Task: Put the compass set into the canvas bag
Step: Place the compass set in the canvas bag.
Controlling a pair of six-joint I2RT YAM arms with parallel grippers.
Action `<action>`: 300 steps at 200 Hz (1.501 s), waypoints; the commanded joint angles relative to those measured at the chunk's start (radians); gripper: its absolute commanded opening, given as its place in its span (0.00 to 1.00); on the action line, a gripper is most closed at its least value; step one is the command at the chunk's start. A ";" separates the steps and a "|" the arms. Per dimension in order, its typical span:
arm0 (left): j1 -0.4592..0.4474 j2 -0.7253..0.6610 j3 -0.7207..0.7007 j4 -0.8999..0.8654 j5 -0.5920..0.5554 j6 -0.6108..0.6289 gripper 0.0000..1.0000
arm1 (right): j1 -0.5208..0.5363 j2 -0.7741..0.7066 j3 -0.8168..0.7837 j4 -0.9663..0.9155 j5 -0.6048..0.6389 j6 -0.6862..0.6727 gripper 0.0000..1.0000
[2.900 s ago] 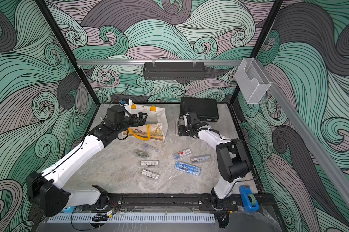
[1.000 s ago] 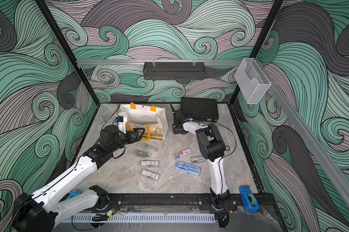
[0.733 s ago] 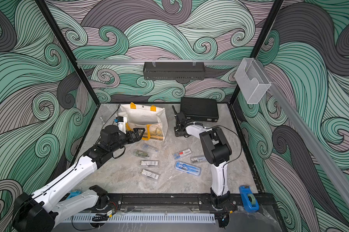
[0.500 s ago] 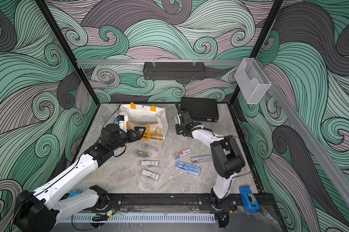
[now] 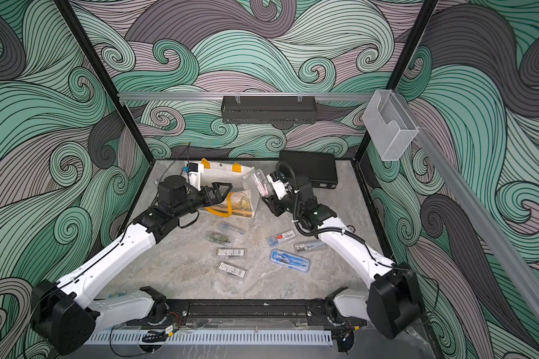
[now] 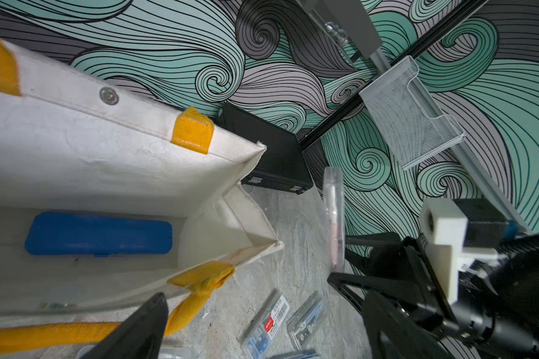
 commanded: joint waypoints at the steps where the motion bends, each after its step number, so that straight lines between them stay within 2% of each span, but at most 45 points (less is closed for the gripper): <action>1: 0.004 0.047 0.077 0.023 0.102 0.001 0.96 | 0.048 -0.023 0.005 0.013 -0.064 -0.066 0.42; 34: 0.003 0.092 0.130 0.041 0.189 -0.024 0.89 | 0.121 -0.001 0.029 0.008 -0.047 -0.086 0.42; 76: 0.002 0.093 0.139 0.032 0.200 -0.033 0.79 | 0.166 0.042 0.057 0.024 -0.045 -0.098 0.42; 113: 0.001 0.095 0.137 0.008 0.198 -0.037 0.58 | 0.174 0.073 0.084 0.049 -0.034 -0.092 0.42; 124: 0.001 0.093 0.136 0.004 0.198 -0.035 0.56 | 0.174 0.081 0.091 0.057 -0.017 -0.086 0.42; 198: 0.001 0.091 0.134 0.011 0.197 -0.031 0.27 | 0.176 0.100 0.099 0.100 -0.008 -0.088 0.43; 249: 0.002 0.089 0.132 0.022 0.204 -0.032 0.15 | 0.177 0.109 0.096 0.133 -0.007 -0.092 0.44; 277: 0.003 0.088 0.131 0.024 0.198 -0.029 0.10 | 0.177 0.112 0.099 0.140 -0.004 -0.090 0.52; 300: 0.004 0.083 0.129 0.016 0.170 -0.014 0.09 | 0.177 0.105 0.096 0.128 0.013 -0.085 0.71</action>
